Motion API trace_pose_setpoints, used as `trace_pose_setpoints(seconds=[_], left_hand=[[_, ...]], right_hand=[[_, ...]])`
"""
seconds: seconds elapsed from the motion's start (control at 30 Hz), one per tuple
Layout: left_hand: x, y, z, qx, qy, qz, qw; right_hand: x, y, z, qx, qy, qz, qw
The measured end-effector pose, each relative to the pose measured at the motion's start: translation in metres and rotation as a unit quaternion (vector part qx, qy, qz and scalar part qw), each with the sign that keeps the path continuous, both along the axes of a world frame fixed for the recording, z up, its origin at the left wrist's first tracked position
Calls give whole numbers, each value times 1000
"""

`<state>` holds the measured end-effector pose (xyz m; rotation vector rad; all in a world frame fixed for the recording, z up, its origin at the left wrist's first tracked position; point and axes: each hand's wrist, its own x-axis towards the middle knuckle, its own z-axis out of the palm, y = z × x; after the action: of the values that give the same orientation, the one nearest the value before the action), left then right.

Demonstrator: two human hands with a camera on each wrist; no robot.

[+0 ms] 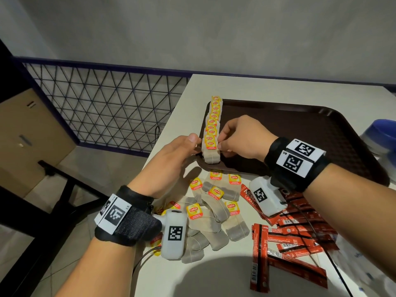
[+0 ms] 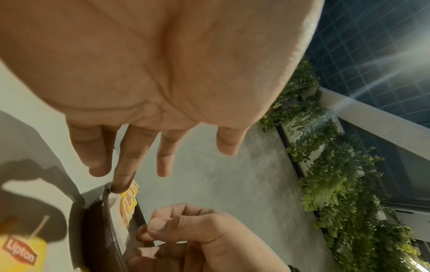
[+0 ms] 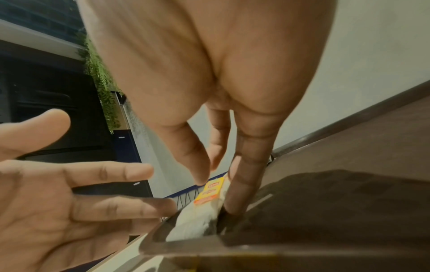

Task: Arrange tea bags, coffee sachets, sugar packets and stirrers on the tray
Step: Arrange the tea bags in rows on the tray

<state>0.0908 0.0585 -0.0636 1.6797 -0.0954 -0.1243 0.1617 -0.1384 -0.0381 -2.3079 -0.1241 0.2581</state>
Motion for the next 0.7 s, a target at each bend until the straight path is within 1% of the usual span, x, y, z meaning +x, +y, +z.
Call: trace_pose_setpoints(seconds=[0.2,0.3,0.37,0.43,0.57,0.63,0.7], left_hand=[[0,0,-1,-8,6,3,1000],[-1,0,1,-30,18,12,999],[1,2,2,-47,29,23,998],[2,5,4,-47,39,17,998],[-3,10,15,23,7,-29,999],[-10,10,25,42,-11,-44,998],[-18,11,36,89,-35,-72,993]], right_hand=[[-9,0,2,26,50,29,998],[-13,2,4,33,46,31,998],[-18,0,8,23,34,27,999],[-25,-4,13,10,21,32,999],[-50,-11,24,-8,-3,77,997],[-67,-13,24,-20,-11,109,994],[-82,-13,21,-34,-10,138,990]])
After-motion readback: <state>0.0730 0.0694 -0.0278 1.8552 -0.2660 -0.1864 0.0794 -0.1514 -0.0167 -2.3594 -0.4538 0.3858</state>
